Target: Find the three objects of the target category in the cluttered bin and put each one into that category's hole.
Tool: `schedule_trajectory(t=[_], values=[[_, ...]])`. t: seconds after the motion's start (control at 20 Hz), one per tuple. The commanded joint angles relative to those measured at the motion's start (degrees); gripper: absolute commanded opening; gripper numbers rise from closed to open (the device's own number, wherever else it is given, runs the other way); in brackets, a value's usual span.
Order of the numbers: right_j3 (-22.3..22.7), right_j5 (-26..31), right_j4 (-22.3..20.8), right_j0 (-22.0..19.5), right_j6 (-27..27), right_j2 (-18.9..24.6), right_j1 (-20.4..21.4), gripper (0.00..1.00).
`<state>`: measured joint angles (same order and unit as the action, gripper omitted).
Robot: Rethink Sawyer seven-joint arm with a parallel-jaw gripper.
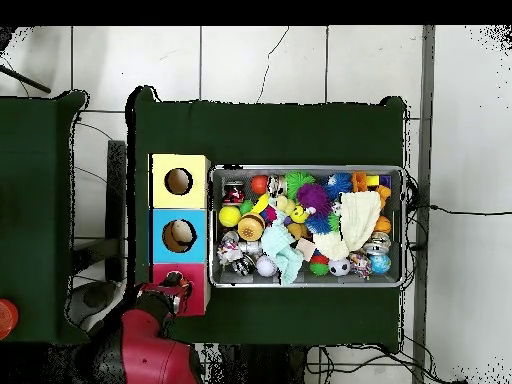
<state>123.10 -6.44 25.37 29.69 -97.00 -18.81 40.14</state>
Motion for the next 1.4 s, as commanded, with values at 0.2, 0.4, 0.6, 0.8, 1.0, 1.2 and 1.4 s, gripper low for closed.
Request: schedule_trajectory(t=[0.2,0.4,0.6,0.8,1.0,1.2,1.4], values=[[5.7,-0.6,-0.8,-1.1,-14.9,5.9,-0.1,0.00],[6.7,-0.1,-0.7,-0.6,-14.7,5.5,0.9,0.00],[7.5,-2.0,-1.6,-2.0,-15.3,6.8,1.0,0.00],[8.2,-3.9,-2.4,-3.6,-16.0,8.3,1.0,0.00],[9.0,-8.3,-4.3,-6.2,-17.5,10.8,0.5,0.00],[9.9,-13.0,-6.6,-8.2,-19.2,12.8,-0.3,0.00],[10.5,-17.9,-9.1,-9.8,-20.7,14.5,-1.3,0.00]])
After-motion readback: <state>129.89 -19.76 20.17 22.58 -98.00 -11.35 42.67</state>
